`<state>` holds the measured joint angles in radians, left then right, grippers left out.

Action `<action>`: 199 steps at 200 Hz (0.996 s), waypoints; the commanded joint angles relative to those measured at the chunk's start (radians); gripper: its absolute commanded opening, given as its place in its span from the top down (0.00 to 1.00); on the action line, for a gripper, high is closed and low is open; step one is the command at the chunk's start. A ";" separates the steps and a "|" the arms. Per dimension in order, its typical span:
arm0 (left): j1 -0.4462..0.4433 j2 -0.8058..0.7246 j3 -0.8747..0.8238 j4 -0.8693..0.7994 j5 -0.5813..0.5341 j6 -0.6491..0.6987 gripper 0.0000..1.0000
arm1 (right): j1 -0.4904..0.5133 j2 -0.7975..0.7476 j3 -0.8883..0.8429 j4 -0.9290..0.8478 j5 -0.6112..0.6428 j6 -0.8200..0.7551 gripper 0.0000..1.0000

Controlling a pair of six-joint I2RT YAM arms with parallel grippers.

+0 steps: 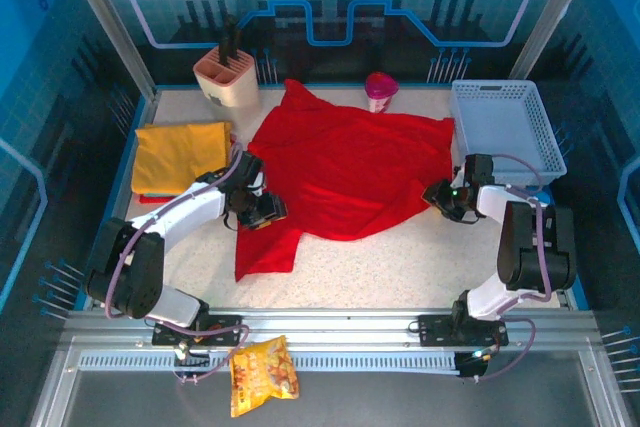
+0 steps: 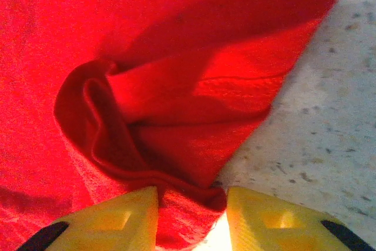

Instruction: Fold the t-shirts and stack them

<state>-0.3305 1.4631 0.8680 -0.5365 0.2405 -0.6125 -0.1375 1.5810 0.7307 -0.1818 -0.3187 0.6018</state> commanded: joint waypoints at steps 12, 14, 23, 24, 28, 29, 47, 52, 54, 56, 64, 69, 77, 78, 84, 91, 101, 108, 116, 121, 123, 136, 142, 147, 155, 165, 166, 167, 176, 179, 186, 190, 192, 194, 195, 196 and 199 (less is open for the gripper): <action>-0.005 -0.024 0.008 -0.011 0.004 -0.010 0.54 | 0.013 0.023 -0.018 0.045 -0.044 -0.005 0.65; -0.004 -0.024 0.007 -0.012 0.003 -0.010 0.54 | 0.013 0.023 -0.018 0.044 -0.042 -0.006 0.65; -0.004 -0.025 0.007 -0.012 0.004 -0.010 0.54 | 0.012 0.022 -0.019 0.038 -0.033 -0.008 0.65; -0.004 -0.025 0.008 -0.011 0.003 -0.010 0.54 | 0.012 0.022 -0.018 0.038 -0.034 -0.009 0.65; -0.004 -0.024 0.006 -0.011 0.004 -0.011 0.54 | 0.012 0.021 -0.020 0.037 -0.032 -0.010 0.65; -0.004 -0.024 0.007 -0.011 0.005 -0.011 0.54 | 0.013 0.021 -0.020 0.037 -0.032 -0.010 0.65; -0.004 -0.023 0.004 -0.007 0.005 -0.012 0.55 | 0.013 0.016 -0.022 0.033 -0.034 -0.011 0.68; -0.004 -0.023 0.002 -0.005 0.005 -0.012 0.55 | 0.013 0.014 -0.023 0.032 -0.034 -0.010 0.69; -0.004 -0.022 0.002 -0.005 0.007 -0.011 0.55 | 0.012 0.013 -0.024 0.031 -0.033 -0.011 0.70; -0.004 -0.021 0.003 -0.005 0.007 -0.012 0.55 | 0.012 0.012 -0.024 0.030 -0.032 -0.010 0.70; -0.004 -0.020 0.003 -0.005 0.009 -0.012 0.55 | 0.012 0.007 -0.024 0.026 -0.028 -0.010 0.72; -0.004 -0.017 0.004 -0.004 0.009 -0.012 0.55 | 0.012 0.003 -0.024 0.021 -0.027 -0.010 0.78; -0.004 -0.015 0.003 -0.003 0.010 -0.012 0.55 | 0.013 -0.005 -0.023 0.007 -0.019 -0.010 0.84; -0.004 -0.015 0.003 -0.003 0.010 -0.012 0.55 | 0.012 -0.006 -0.022 0.006 -0.017 -0.010 0.84; -0.004 -0.016 0.004 -0.004 0.010 -0.012 0.55 | 0.013 -0.015 -0.022 -0.004 -0.014 -0.011 0.89; -0.004 -0.018 0.004 -0.006 0.010 -0.011 0.55 | 0.012 -0.028 -0.020 -0.021 -0.008 -0.011 0.91; -0.005 -0.019 0.007 -0.011 0.008 -0.007 0.55 | 0.013 -0.053 -0.016 -0.058 -0.008 -0.013 0.94; -0.004 -0.020 0.010 -0.019 0.006 -0.004 0.55 | 0.013 -0.073 -0.004 -0.107 -0.007 -0.018 0.99; -0.004 -0.024 0.016 -0.028 0.005 -0.001 0.54 | 0.014 -0.101 0.013 -0.184 0.015 -0.023 1.00; -0.004 -0.026 0.020 -0.036 0.005 0.002 0.55 | 0.016 -0.118 0.022 -0.235 0.034 -0.025 1.00; -0.004 -0.027 0.022 -0.039 0.004 0.004 0.54 | 0.015 -0.125 0.026 -0.254 0.041 -0.026 1.00; -0.002 -0.034 0.031 -0.060 -0.003 0.015 0.54 | 0.013 -0.186 0.032 -0.365 0.062 -0.029 1.00; 0.000 -0.038 0.036 -0.069 -0.005 0.019 0.54 | 0.015 -0.216 0.027 -0.403 0.062 -0.027 1.00; 0.002 -0.041 0.040 -0.076 -0.005 0.021 0.54 | 0.015 -0.240 0.017 -0.429 0.059 -0.024 1.00; 0.004 -0.047 0.044 -0.085 -0.004 0.023 0.54 | 0.013 -0.276 0.007 -0.477 0.062 -0.024 1.00; 0.005 -0.054 0.050 -0.099 0.001 0.025 0.54 | 0.013 -0.321 -0.001 -0.558 0.091 -0.031 1.00; 0.005 -0.055 0.051 -0.099 0.002 0.026 0.54 | 0.013 -0.324 -0.002 -0.564 0.095 -0.032 1.00; 0.005 -0.055 0.052 -0.102 0.003 0.027 0.54 | 0.012 -0.330 -0.003 -0.572 0.098 -0.032 1.00; 0.006 -0.062 0.057 -0.120 0.003 0.033 0.54 | 0.012 -0.377 -0.020 -0.612 0.131 -0.036 1.00; 0.006 -0.065 0.057 -0.126 0.002 0.034 0.54 | 0.007 -0.395 -0.029 -0.621 0.140 -0.036 1.00; 0.005 -0.075 0.053 -0.134 -0.001 0.033 0.54 | -0.004 -0.429 -0.044 -0.645 0.150 -0.037 1.00; 0.006 -0.081 0.048 -0.137 -0.003 0.034 0.54 | -0.010 -0.446 -0.052 -0.661 0.155 -0.032 1.00; 0.006 -0.085 0.047 -0.137 -0.003 0.034 0.53 | -0.011 -0.453 -0.058 -0.663 0.156 -0.027 1.00; 0.007 -0.089 0.045 -0.138 -0.005 0.034 0.53 | -0.013 -0.463 -0.064 -0.663 0.153 -0.022 1.00; 0.007 -0.090 0.043 -0.137 -0.005 0.034 0.53 | -0.014 -0.467 -0.067 -0.662 0.151 -0.021 1.00; 0.007 -0.092 0.042 -0.137 -0.006 0.034 0.53 | -0.014 -0.473 -0.069 -0.661 0.146 -0.019 1.00; 0.008 -0.097 0.037 -0.137 -0.006 0.034 0.53 | -0.014 -0.482 -0.075 -0.657 0.133 -0.016 1.00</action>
<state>-0.3302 1.4174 0.8959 -0.6083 0.2405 -0.5999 -0.1387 1.1809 0.7109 -0.6659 -0.2180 0.5789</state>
